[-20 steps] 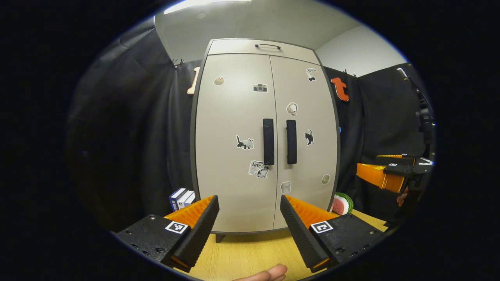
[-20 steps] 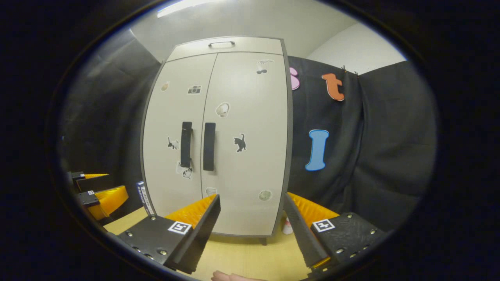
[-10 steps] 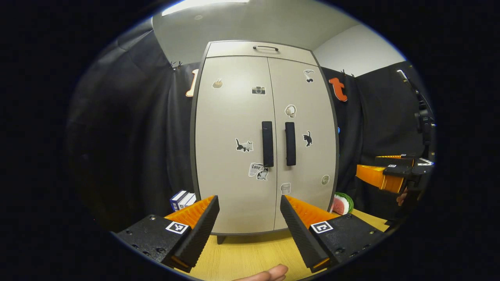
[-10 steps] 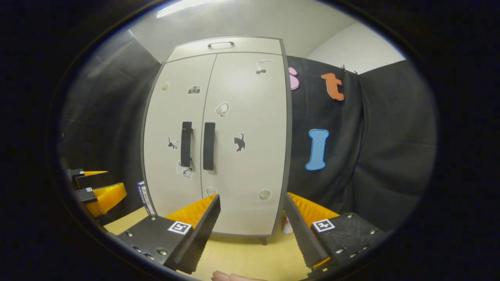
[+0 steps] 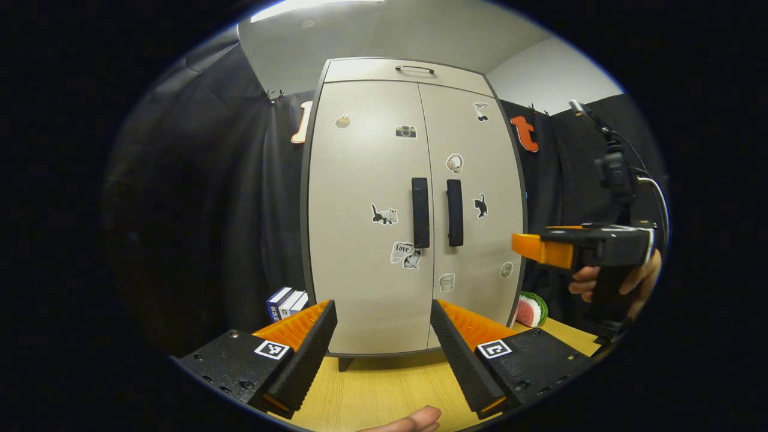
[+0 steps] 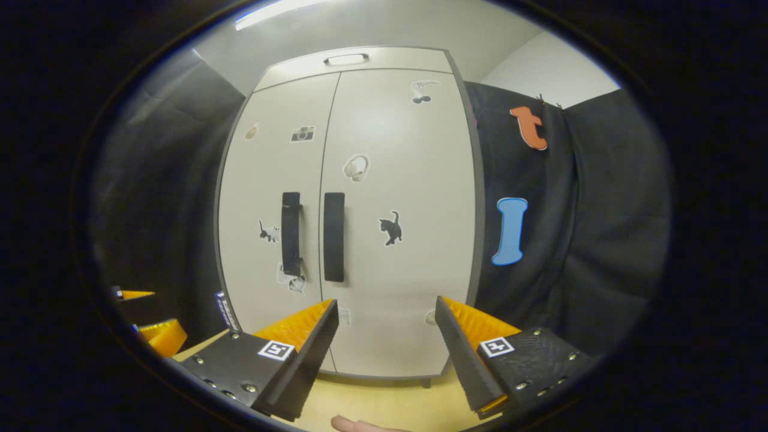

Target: Open the right door of the double-door shoe cabinet with the right hand, and open the left door with the left hand.

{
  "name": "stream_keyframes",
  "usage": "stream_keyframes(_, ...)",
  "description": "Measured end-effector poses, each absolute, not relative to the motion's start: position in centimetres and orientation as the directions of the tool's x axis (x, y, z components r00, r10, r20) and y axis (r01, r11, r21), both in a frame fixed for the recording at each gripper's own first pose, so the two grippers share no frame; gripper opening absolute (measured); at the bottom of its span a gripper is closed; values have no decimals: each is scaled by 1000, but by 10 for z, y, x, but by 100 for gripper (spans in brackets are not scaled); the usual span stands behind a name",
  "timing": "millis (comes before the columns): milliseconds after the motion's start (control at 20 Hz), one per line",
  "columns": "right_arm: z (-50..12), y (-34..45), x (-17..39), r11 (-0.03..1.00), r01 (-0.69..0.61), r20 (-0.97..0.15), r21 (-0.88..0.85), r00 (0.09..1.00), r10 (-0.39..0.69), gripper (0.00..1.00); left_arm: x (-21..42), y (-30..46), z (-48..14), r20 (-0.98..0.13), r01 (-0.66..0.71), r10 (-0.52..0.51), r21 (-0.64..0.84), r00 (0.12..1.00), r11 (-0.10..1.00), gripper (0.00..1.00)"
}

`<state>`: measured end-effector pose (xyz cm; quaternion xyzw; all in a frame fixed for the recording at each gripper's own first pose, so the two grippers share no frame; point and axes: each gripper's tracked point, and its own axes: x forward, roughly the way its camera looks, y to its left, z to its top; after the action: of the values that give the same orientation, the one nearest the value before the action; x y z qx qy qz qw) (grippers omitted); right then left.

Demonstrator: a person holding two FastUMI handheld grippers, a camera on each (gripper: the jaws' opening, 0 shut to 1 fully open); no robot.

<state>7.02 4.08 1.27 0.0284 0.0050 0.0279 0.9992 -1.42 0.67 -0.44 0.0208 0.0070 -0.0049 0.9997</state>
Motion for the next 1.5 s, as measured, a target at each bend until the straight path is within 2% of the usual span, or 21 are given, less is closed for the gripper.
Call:
stream_keyframes(150, 32, 56, 104, 994, -67, 17, 82, 998, 66, 96, -20, 15, -6, -13, -4, 5, 28, 1000, 1000, 98)
stream_keyframes(200, 40, 60, 115, 994, -67, 27, 82, 997, 65, 94, -23, 19, -6, -11, -11, 11, 20, 1000, 1000, 99)
stream_keyframes(350, 52, 83, 144, 993, -94, 37, 76, 995, 91, 94, -30, 26, -11, -15, -6, 6, 9, 1000, 1000, 98)
stream_keyframes(400, 55, 91, 152, 992, -101, 35, 73, 994, 99, 96, -32, 29, -13, -15, 0, 0, 2, 1000, 1000, 98)
stream_keyframes(500, 58, 97, 169, 993, -86, 33, 87, 996, 83, 94, -36, 44, -16, -16, -11, 11, -8, 1000, 1000, 98)
stream_keyframes(600, 59, 108, 183, 990, -100, 31, 104, 995, 97, 96, -42, 57, -17, -8, -25, 25, -7, 1000, 1000, 98)
stream_keyframes(700, 56, 107, 195, 993, -76, 23, 95, 997, 75, 87, -48, 67, -18, 2, -32, 32, 14, 999, 999, 96)
stream_keyframes(750, 51, 110, 200, 993, -75, 13, 87, 997, 74, 86, -51, 70, -19, 7, -32, 32, 30, 999, 999, 98)
stream_keyframes(800, 53, 108, 200, 995, -55, 27, 83, 998, 53, 77, -53, 72, -19, 10, -31, 30, 44, 999, 999, 98)
stream_keyframes(950, 54, 109, 203, 996, -6, 11, 91, 1000, 5, 77, -58, 70, -25, 0, -17, 17, 36, 1000, 999, 98)
stream_keyframes(1000, 54, 110, 205, 995, -4, 9, 96, 1000, 3, 70, -59, 68, -27, -8, -10, 11, 28, 1000, 1000, 98)
stream_keyframes(1050, 53, 111, 200, 996, -5, 0, 87, 1000, 5, 71, -58, 66, -30, -17, -6, 6, 21, 1000, 1000, 98)
stream_keyframes(1100, 55, 112, 200, 997, -18, 6, 77, 1000, 18, 63, -59, 65, -32, -25, -5, 5, 17, 1000, 1000, 98)
stream_keyframes(1150, 53, 113, 200, 998, -19, -9, 67, 1000, 20, 63, -59, 65, -34, -31, -7, 7, 16, 999, 1000, 98)
stream_keyframes(1200, 54, 117, 199, 997, -44, -8, 62, 999, 44, 54, -59, 66, -33, -34, -13, 14, 16, 999, 1000, 98)
stream_keyframes(1250, 48, 125, 198, 995, -66, -32, 71, 997, 68, 57, -60, 66, -33, -37, -19, 20, 17, 999, 1000, 96)
stream_keyframes(1300, 54, 123, 188, 995, -65, -21, 76, 998, 66, 24, -62, 66, -34, -43, -26, 27, 15, 999, 1000, 98)
stream_keyframes(1500, 50, 124, 193, 990, -100, -28, 99, 994, 104, 24, -71, 71, -36, -69, -58, 58, -5, 996, 998, 98)
